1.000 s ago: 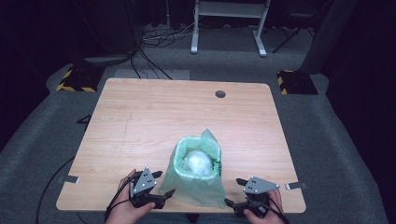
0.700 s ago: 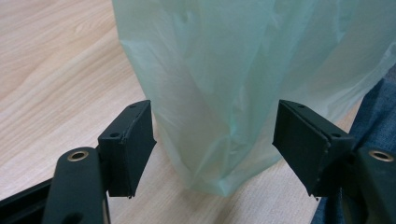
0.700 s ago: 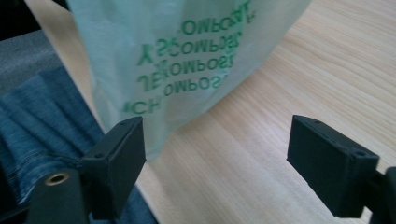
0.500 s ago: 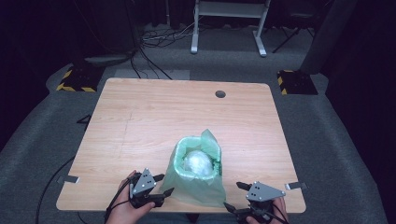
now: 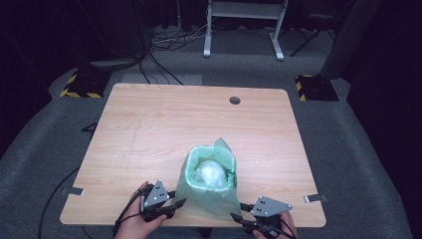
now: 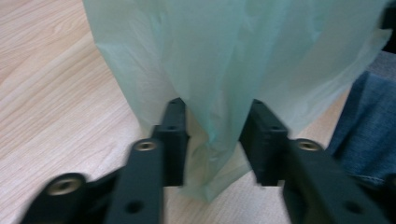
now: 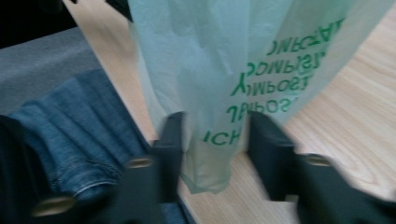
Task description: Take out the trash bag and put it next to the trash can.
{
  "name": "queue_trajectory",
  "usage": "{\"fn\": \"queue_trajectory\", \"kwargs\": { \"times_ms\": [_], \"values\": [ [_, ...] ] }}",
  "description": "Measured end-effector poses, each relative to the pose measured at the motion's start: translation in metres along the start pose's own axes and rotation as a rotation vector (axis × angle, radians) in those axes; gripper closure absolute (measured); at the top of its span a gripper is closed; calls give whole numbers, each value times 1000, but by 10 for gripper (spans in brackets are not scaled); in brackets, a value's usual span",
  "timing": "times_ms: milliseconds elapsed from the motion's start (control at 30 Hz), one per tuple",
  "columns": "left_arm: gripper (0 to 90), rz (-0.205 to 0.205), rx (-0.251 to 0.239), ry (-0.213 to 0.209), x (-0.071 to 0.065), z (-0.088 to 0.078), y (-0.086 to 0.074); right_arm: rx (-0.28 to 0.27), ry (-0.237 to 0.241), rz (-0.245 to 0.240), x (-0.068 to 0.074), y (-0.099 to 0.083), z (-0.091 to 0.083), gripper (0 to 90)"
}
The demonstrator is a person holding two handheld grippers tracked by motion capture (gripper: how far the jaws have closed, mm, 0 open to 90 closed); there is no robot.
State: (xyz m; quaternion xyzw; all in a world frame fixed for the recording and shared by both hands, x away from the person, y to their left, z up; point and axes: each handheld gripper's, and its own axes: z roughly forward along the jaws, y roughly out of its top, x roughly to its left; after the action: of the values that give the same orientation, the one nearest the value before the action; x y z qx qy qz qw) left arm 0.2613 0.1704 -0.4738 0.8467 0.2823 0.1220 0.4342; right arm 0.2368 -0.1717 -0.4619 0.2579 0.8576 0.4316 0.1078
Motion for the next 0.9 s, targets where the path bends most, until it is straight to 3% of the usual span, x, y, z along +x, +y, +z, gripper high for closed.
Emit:
{"fn": "queue_trajectory", "kwargs": {
  "times_ms": [33,133,467,667,900],
  "values": [
    [813,8,0,-3,-1,-2,1,-5,0,-2,1,1,0,797],
    [895,19,-18,-17,-3,-8,7,-20,0,-16,2,5,-3,864],
    [900,67,-54,-1,-10,-34,29,-65,-18,-44,7,21,-24,900],
    [900,97,-64,18,-15,-47,40,-79,-49,-94,11,30,-31,900],
    [900,102,-91,20,-14,-60,55,-100,-51,-119,14,40,-39,900]
  ]
}}
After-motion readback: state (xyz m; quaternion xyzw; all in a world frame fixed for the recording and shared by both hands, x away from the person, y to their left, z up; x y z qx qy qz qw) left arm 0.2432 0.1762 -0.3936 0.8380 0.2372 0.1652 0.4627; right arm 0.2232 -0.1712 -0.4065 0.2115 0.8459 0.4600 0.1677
